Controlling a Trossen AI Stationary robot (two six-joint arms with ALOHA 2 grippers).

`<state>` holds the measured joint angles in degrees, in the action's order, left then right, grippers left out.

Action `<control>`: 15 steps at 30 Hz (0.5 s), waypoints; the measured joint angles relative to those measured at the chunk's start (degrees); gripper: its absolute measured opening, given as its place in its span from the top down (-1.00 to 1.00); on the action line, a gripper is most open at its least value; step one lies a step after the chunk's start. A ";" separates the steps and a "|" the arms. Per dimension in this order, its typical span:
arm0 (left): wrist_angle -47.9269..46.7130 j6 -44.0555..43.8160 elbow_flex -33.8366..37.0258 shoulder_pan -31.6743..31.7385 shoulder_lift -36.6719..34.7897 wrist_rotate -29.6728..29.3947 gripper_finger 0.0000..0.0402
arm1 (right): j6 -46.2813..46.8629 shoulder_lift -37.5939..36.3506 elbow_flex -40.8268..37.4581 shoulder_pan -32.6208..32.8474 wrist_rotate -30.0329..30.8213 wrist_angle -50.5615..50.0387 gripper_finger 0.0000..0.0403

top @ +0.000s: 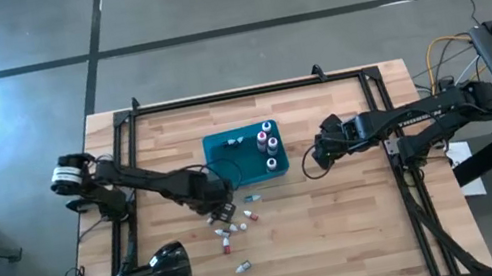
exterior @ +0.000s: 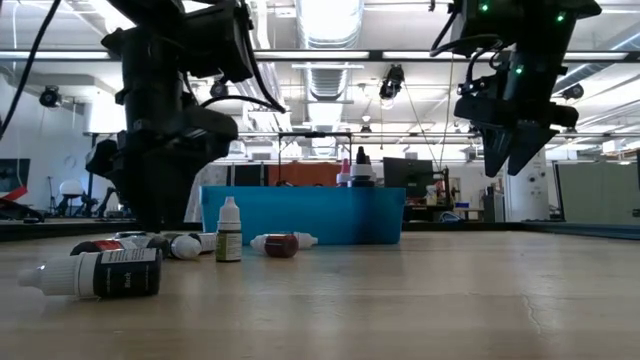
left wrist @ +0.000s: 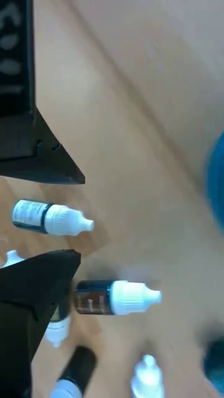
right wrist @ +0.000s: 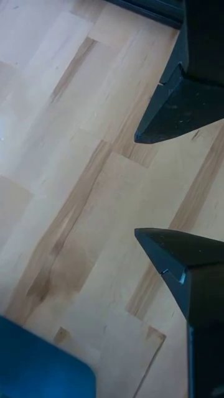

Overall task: Pick & Place food coloring
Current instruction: Put the small green food coloring bottle into the blue bin

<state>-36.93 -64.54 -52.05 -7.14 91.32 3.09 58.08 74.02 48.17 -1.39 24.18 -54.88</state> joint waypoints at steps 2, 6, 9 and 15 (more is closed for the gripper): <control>0.01 0.36 0.00 -0.40 0.37 1.39 0.20 | 0.00 0.00 -0.08 0.01 -0.01 -0.01 -0.13; 0.25 0.42 0.00 -0.96 1.02 0.94 0.20 | -0.01 0.00 -0.26 0.02 -0.01 -0.02 -0.13; 0.99 0.40 0.00 -0.92 1.06 -0.74 0.20 | 0.00 0.00 -0.37 0.01 0.00 0.01 -0.13; 1.42 0.38 0.52 -0.92 1.06 0.14 0.31 | -0.02 0.00 -0.40 0.02 0.00 0.01 -0.13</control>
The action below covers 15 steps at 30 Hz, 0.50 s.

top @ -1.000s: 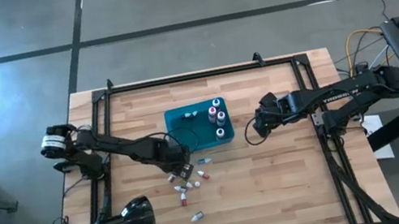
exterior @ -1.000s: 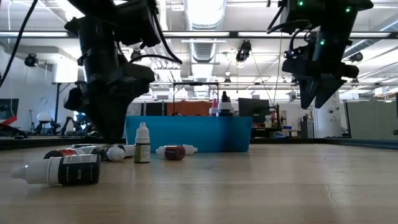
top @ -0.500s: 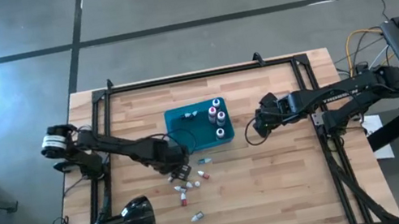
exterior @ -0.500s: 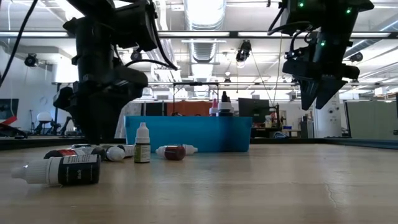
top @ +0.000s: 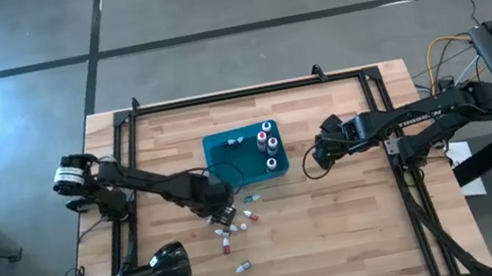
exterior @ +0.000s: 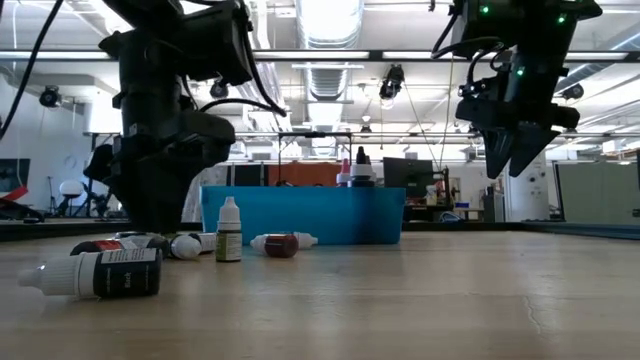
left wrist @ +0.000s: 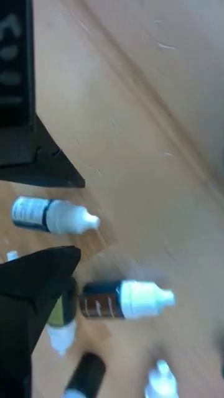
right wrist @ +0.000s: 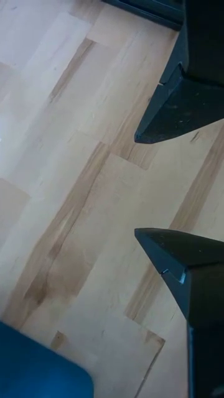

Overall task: Pick & Place food coloring
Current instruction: Put the small green food coloring bottle into the blue bin

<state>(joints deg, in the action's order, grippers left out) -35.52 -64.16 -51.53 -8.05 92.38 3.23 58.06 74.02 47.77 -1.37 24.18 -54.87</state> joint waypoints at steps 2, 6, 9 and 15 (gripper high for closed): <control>-0.16 -0.11 0.44 0.00 0.02 0.67 0.37 | -0.06 0.00 -0.02 -0.01 0.00 0.00 -0.13; -0.01 -0.22 0.94 0.00 0.02 0.76 0.49 | -0.19 0.00 -0.02 -0.02 0.00 0.00 -0.13; 0.63 -0.17 1.21 0.00 0.02 0.71 0.57 | -0.12 0.00 -0.02 -0.02 0.00 0.00 -0.13; 1.45 -0.15 1.23 0.00 0.02 0.37 0.74 | 0.00 0.00 -0.02 0.00 -0.01 -0.01 -0.13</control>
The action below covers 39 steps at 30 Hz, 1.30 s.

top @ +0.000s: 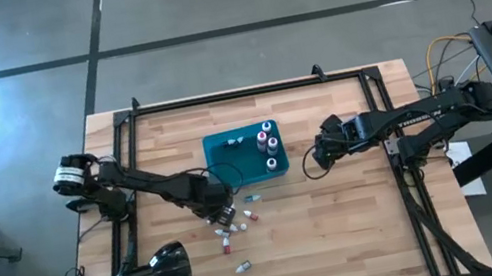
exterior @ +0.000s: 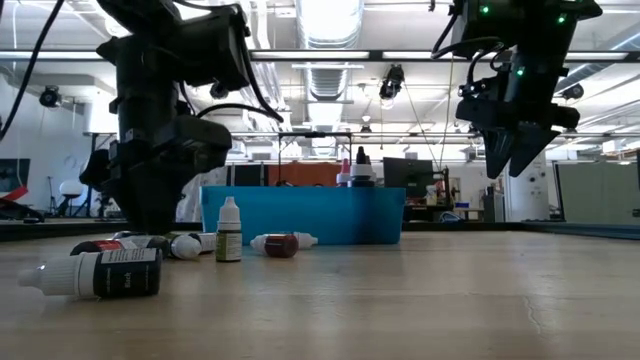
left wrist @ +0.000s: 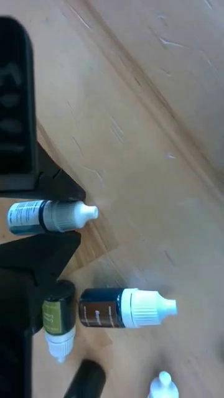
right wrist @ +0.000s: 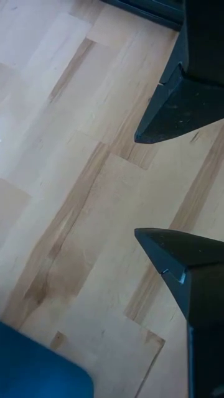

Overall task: Pick & Place food coloring
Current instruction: Put the small green food coloring bottle into the blue bin, then put the small red food coloring bottle into the blue bin

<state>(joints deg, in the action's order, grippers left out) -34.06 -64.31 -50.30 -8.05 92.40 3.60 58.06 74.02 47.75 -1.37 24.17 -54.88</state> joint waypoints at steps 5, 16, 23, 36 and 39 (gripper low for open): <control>0.02 -0.04 0.00 0.00 0.00 0.15 0.83 | 0.01 0.00 0.00 -0.02 -0.01 0.01 -0.13; -6.98 1.63 -4.06 0.48 -2.69 -0.19 0.85 | 0.02 0.00 0.00 0.00 -0.03 -0.05 -0.13; -12.08 9.51 -13.72 0.55 -9.83 -22.51 0.86 | 0.00 0.00 0.00 -0.02 -0.19 -0.14 -0.13; -3.23 25.16 -15.48 9.09 -7.89 -25.52 0.29 | -0.22 0.00 0.00 0.00 -0.76 -0.23 -0.13; -7.32 26.35 -16.54 7.03 -9.74 -25.56 0.18 | -0.22 0.00 0.00 0.00 -1.34 -0.24 -0.13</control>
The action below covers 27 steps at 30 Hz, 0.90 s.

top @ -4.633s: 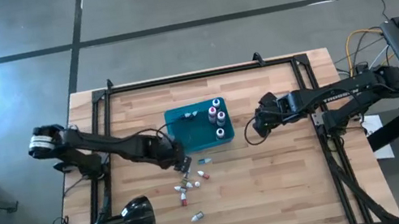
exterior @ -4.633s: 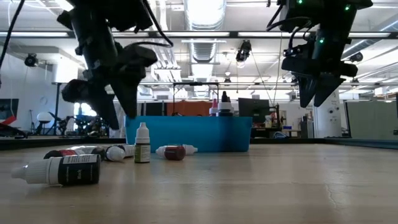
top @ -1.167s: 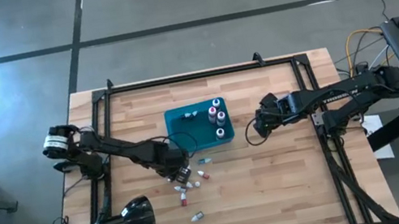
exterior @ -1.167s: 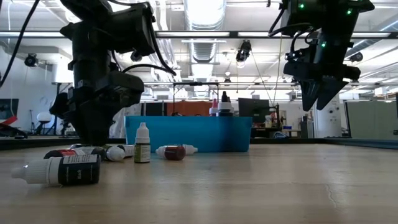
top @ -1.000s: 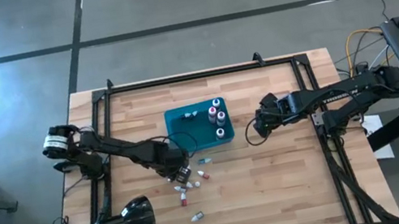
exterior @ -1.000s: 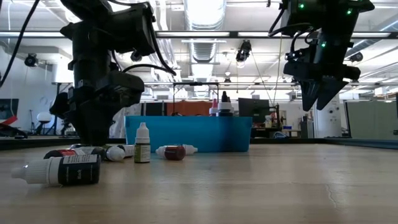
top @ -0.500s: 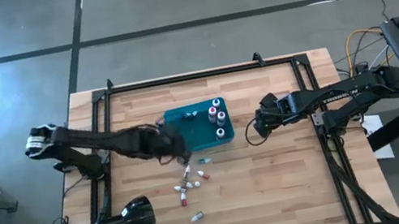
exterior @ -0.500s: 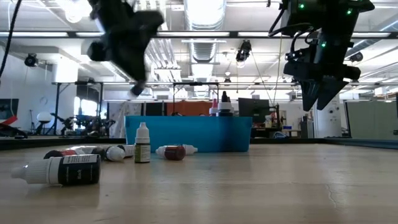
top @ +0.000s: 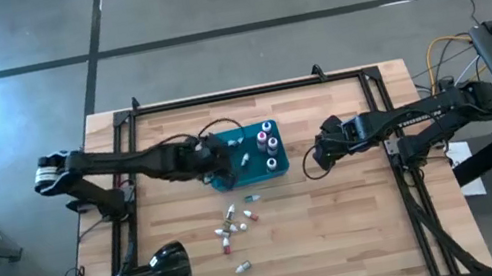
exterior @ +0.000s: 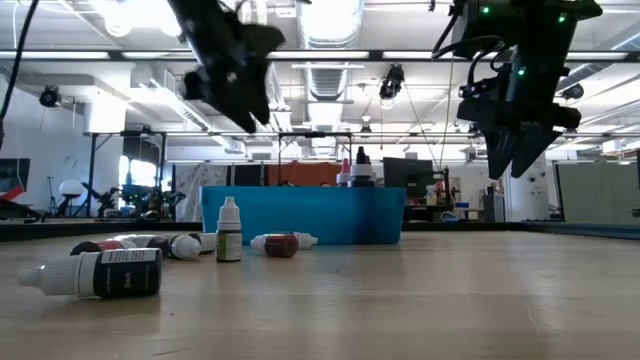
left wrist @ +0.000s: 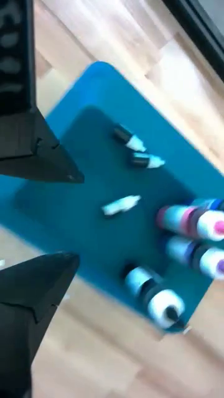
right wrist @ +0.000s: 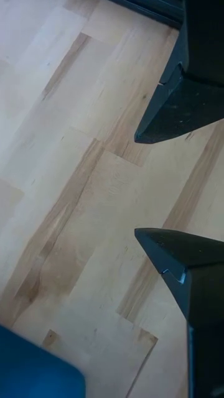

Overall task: Pick & Place food coloring
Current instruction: Put the small red food coloring bottle into the blue bin

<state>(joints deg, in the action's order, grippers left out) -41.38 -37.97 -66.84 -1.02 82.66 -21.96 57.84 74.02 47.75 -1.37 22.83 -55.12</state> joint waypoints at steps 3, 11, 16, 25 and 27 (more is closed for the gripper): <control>-4.23 -1.46 0.33 -1.70 -1.63 3.44 0.15 | 0.00 0.00 0.00 0.00 -0.07 0.01 -0.13; -5.07 4.08 5.17 -9.57 -2.20 16.97 0.14 | -2.11 0.00 -0.04 0.00 -2.05 0.82 -0.13; -1.97 6.17 9.87 -13.87 -2.17 17.42 0.14 | 1.88 0.00 -0.04 0.08 -8.38 3.52 -0.13; 9.76 29.01 19.15 -16.26 -2.24 17.88 0.14 | 10.06 0.00 -0.04 6.16 -15.92 8.70 -0.13; 12.13 30.57 21.05 -16.27 -2.22 18.29 0.14 | 13.39 0.00 -0.04 7.71 -16.04 8.62 -0.13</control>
<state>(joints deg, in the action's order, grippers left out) -29.25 -7.40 -45.80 -17.29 80.44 -3.67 71.24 74.02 47.70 6.35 6.79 -46.51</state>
